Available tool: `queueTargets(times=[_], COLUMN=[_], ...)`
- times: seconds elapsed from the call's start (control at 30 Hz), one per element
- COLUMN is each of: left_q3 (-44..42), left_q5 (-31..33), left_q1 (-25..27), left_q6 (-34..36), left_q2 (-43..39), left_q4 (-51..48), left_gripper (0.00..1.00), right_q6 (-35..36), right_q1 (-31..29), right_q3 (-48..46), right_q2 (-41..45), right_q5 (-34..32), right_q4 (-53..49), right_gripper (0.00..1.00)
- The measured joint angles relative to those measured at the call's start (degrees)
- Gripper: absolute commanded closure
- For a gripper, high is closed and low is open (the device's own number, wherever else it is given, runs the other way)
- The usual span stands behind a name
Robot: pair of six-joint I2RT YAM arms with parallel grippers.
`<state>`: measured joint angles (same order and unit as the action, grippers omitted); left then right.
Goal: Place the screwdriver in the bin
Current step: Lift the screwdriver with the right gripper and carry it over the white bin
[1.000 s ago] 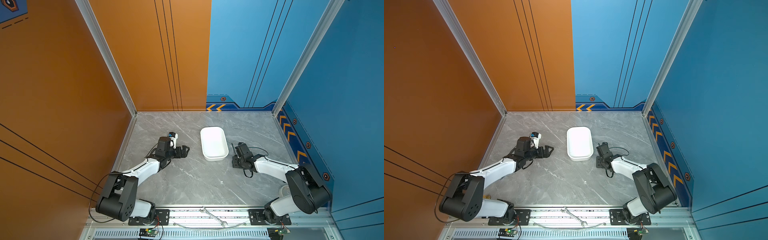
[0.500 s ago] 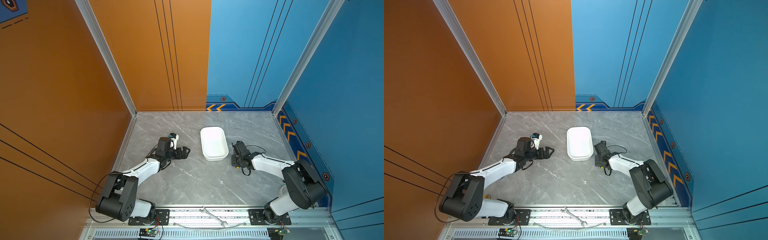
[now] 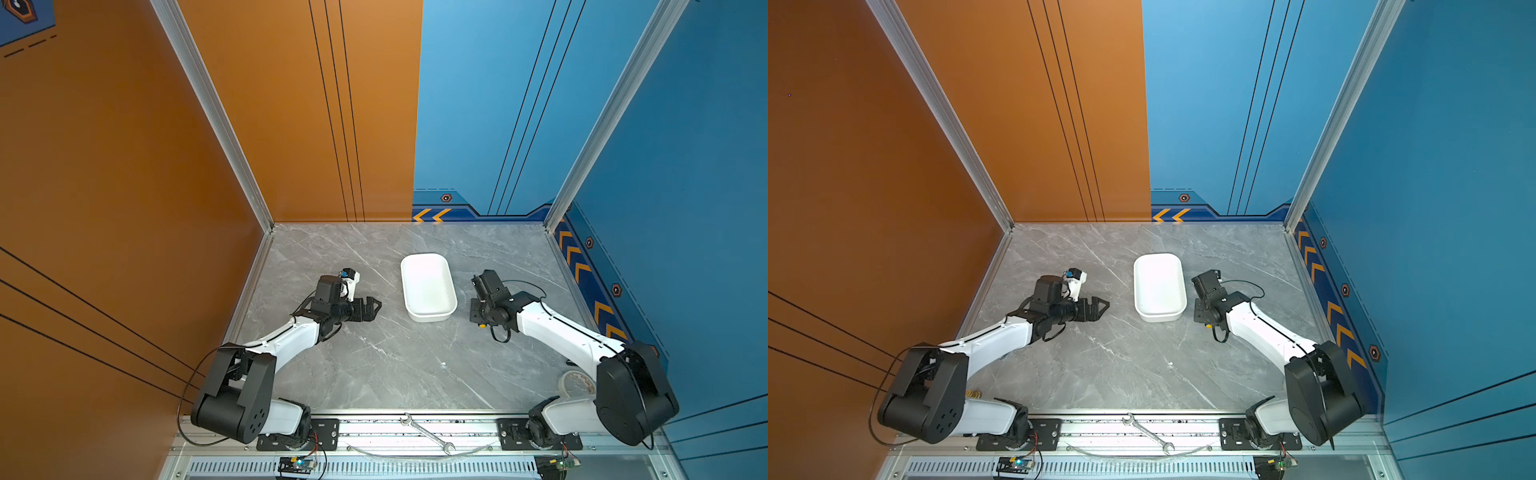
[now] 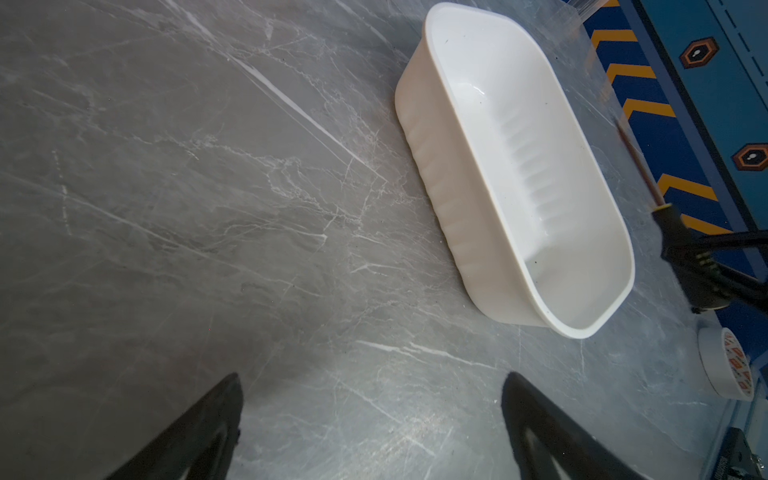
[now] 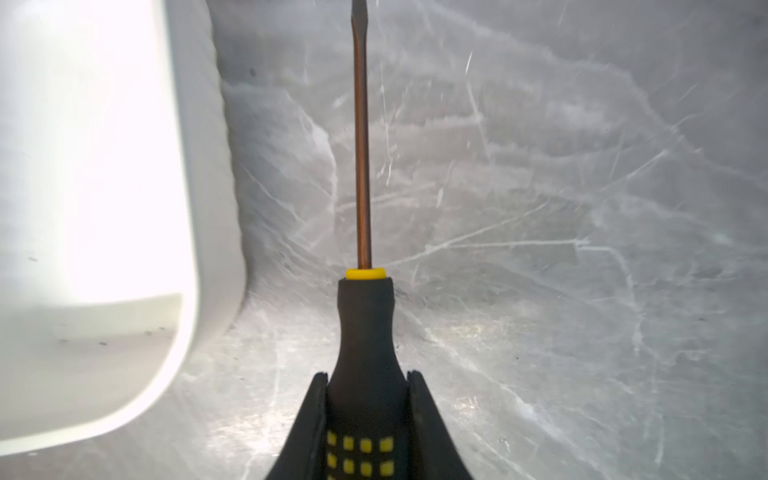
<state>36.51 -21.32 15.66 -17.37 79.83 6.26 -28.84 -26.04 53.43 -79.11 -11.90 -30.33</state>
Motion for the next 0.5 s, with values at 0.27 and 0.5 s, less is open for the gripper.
queueTargets(times=[0.27, 0.5], left_q3=[0.44, 2.14], left_q5=[-0.02, -3.58], left_q1=[0.00, -2.60], left_q6=[0.17, -1.97], left_q2=[-0.81, -1.16], left_q4=[-0.31, 0.68], left_gripper=[0.02, 0.02], right_q6=[-2.08, -5.20], right_q1=[-2.80, -8.24], right_q3=[15.74, 22.82], right_q2=[-2.40, -15.78], right_q5=[1.62, 2.14], right_q4=[-4.66, -4.68], right_gripper=[1.00, 1.00])
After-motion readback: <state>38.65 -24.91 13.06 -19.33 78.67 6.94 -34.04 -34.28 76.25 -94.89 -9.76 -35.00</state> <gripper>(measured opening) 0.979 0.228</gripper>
